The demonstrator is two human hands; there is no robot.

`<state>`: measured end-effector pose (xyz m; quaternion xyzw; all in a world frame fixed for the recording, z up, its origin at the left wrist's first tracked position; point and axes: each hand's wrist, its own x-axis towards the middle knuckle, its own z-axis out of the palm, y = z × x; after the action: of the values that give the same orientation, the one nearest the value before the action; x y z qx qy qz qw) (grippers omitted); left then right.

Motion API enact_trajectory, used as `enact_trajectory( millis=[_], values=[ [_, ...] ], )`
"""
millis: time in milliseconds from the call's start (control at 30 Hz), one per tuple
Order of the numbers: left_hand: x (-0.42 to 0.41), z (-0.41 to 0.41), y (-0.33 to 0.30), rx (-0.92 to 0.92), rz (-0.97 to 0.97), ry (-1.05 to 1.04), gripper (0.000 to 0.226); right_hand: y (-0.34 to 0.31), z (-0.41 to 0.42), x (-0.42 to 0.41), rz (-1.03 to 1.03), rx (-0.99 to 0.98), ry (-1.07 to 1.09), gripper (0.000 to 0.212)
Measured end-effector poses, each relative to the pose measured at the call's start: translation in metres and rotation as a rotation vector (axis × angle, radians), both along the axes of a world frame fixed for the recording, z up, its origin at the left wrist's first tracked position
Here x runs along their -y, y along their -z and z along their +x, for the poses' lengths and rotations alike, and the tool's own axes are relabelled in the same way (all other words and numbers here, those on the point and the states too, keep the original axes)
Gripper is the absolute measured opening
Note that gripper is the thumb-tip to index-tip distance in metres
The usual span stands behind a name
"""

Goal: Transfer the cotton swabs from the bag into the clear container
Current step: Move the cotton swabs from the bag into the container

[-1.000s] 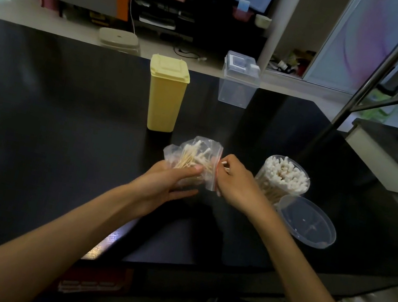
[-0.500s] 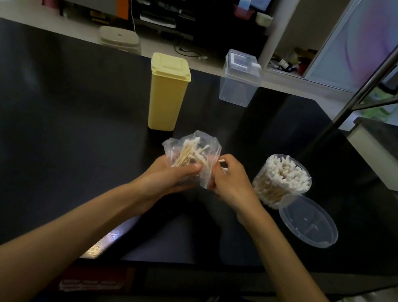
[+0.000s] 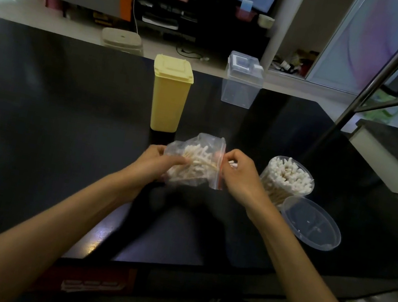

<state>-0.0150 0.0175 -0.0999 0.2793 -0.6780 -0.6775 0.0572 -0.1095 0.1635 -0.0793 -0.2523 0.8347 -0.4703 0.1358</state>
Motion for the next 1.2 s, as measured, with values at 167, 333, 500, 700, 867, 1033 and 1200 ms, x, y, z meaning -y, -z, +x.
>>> enact_trajectory(
  millis=[167, 333, 500, 700, 867, 1033, 1200],
  values=[
    [0.009, 0.006, -0.008, -0.045, -0.763, 0.143, 0.099, 0.018, -0.005, 0.004, 0.104, -0.03, -0.03, 0.026],
    [0.0, 0.009, 0.007, 0.07, -0.84, 0.356, 0.092, 0.031, 0.002, 0.009, 0.206, -0.117, -0.038, 0.035],
    [0.001, 0.009, 0.012, 0.069, -0.889, 0.369, 0.079, 0.033, 0.003, 0.008, 0.15, -0.178, 0.032, 0.038],
    [0.013, 0.009, 0.013, 0.001, -0.708, 0.384, 0.067, 0.032, -0.006, 0.005, 0.006, 0.016, 0.059, 0.038],
    [0.017, 0.007, 0.012, -0.107, -0.532, 0.391, 0.052, 0.027, -0.007, 0.006, -0.097, 0.046, 0.117, 0.04],
    [0.011, 0.009, 0.01, -0.153, -0.454, 0.39, 0.028, 0.023, -0.007, 0.005, -0.153, 0.051, 0.094, 0.041],
    [0.008, 0.008, 0.01, -0.131, -0.42, 0.38, 0.019, 0.009, -0.003, 0.0, -0.082, -0.134, 0.016, 0.035]
  ],
)
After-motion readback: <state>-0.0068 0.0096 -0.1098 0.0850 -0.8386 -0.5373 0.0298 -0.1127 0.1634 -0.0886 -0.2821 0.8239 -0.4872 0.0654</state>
